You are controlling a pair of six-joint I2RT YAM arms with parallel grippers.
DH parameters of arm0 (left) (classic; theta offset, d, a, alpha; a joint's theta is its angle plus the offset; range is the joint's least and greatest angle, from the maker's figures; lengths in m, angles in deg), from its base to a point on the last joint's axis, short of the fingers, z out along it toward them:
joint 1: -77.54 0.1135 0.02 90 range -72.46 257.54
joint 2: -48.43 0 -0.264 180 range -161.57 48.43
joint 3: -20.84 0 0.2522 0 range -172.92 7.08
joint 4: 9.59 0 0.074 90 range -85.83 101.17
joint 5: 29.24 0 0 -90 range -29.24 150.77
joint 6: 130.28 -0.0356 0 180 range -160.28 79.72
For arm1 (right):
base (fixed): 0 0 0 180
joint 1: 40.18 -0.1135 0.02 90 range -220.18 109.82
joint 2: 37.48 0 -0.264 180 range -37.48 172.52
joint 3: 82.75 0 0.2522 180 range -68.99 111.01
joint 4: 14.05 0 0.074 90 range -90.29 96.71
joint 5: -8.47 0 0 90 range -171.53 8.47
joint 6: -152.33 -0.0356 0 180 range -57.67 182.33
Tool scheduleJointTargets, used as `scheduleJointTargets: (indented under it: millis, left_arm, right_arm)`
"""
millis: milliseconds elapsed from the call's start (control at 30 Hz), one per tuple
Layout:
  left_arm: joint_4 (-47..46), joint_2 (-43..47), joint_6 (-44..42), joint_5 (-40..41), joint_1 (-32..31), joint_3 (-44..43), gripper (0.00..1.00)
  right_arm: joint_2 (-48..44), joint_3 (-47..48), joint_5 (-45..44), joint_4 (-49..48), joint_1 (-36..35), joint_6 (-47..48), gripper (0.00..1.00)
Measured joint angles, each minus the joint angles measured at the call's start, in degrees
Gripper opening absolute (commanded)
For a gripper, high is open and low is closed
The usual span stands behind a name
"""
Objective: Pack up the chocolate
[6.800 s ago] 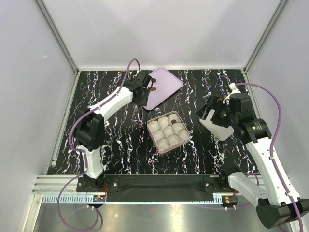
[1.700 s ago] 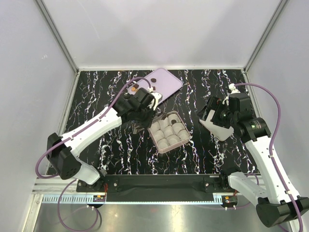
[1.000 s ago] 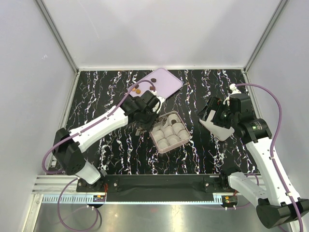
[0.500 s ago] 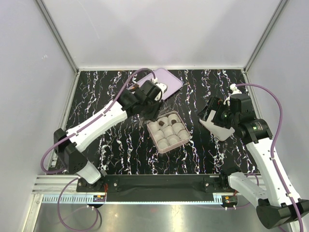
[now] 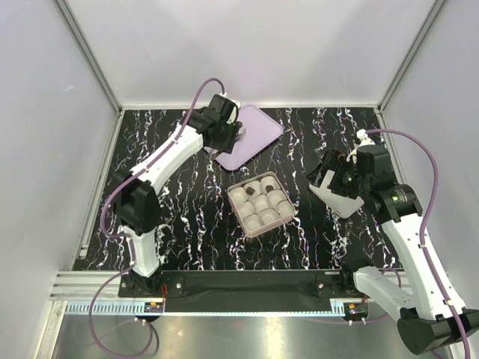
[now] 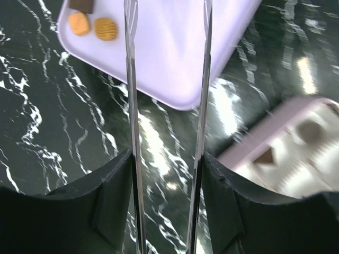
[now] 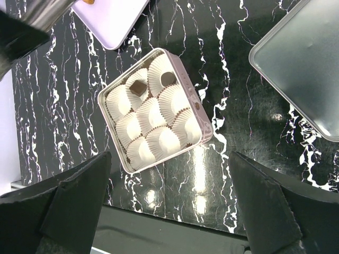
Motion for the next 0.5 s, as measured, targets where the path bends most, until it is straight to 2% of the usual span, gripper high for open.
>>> scheduleJointTargets:
  millis: [267,500]
  left_arm:
    - [-4.8,-6.6,-4.2,-2.9,4.5,-2.0,0.59]
    - [-7.6,-10.7,-6.4,-6.3,6.6,-5.4,0.58]
  right_arm:
    - [-0.1,0.0,0.0,-0.1,0.0,0.0,1.00]
    - [0.0,0.0,0.0,-0.1,0.0,0.6,1.00]
